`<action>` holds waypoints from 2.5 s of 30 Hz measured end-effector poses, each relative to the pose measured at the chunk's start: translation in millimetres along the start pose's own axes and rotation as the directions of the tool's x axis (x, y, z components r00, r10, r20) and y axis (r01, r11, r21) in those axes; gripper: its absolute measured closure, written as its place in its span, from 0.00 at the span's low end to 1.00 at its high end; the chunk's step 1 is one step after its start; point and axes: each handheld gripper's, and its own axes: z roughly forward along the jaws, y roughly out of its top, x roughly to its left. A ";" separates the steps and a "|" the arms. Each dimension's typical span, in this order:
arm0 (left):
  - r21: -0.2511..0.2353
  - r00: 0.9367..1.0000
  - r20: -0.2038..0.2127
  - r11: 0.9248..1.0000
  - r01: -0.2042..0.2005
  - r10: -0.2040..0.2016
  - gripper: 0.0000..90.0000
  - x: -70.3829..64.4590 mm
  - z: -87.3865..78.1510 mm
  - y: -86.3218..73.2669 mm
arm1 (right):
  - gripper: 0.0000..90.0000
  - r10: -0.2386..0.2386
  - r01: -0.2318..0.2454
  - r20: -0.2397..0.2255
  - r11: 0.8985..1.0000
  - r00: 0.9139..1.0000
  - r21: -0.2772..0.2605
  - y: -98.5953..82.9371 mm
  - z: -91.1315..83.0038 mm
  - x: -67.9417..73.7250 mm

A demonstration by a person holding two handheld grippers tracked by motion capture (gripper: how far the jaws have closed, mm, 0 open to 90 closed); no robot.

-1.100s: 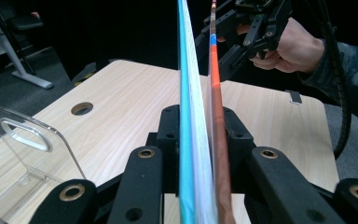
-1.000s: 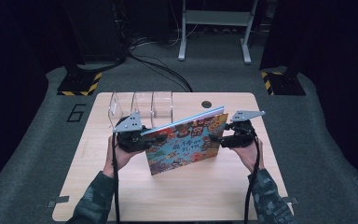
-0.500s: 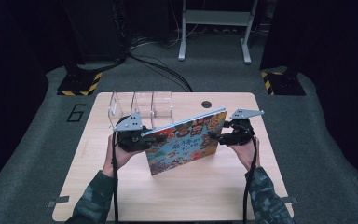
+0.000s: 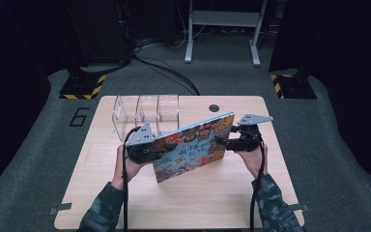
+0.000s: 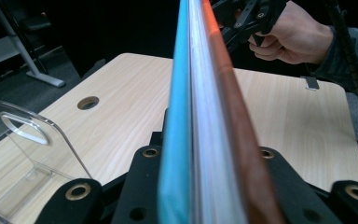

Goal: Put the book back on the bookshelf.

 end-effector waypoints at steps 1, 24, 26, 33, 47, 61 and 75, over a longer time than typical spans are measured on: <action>-0.016 1.000 -0.005 0.999 0.028 -0.028 0.86 -0.6 1.0 -1.2 | 0.33 0.000 0.000 0.001 1.000 1.000 0.000 0.0 0.0 0.2; -0.009 0.998 0.034 0.998 0.062 -0.061 0.90 5.3 0.6 -0.3 | 0.00 0.198 -0.245 0.318 0.963 0.927 0.116 -111.0 -8.3 -57.4; -0.016 0.998 0.023 0.998 0.059 -0.058 0.90 3.8 1.2 0.5 | 0.00 0.231 -0.281 0.335 0.953 0.914 0.110 -124.1 -5.6 -64.1; -0.016 0.997 0.022 0.997 0.069 -0.069 0.90 5.1 0.8 2.4 | 0.00 0.246 -0.311 0.396 0.944 0.885 0.109 -137.0 -3.8 -76.0; -0.024 0.996 -0.005 0.996 0.088 -0.088 0.91 8.9 -6.1 14.1 | 0.01 0.237 -0.310 0.388 0.941 0.891 0.136 -138.3 -0.9 -76.6; -0.036 0.995 -0.048 0.996 0.085 -0.087 0.91 15.1 -29.8 28.2 | 0.03 0.239 -0.310 0.384 0.941 0.892 0.135 -138.6 -0.8 -77.0; -0.067 0.991 -0.104 0.995 0.072 -0.078 0.91 22.4 -64.8 36.5 | 0.03 0.238 -0.311 0.381 0.940 0.893 0.141 -138.5 -0.6 -76.9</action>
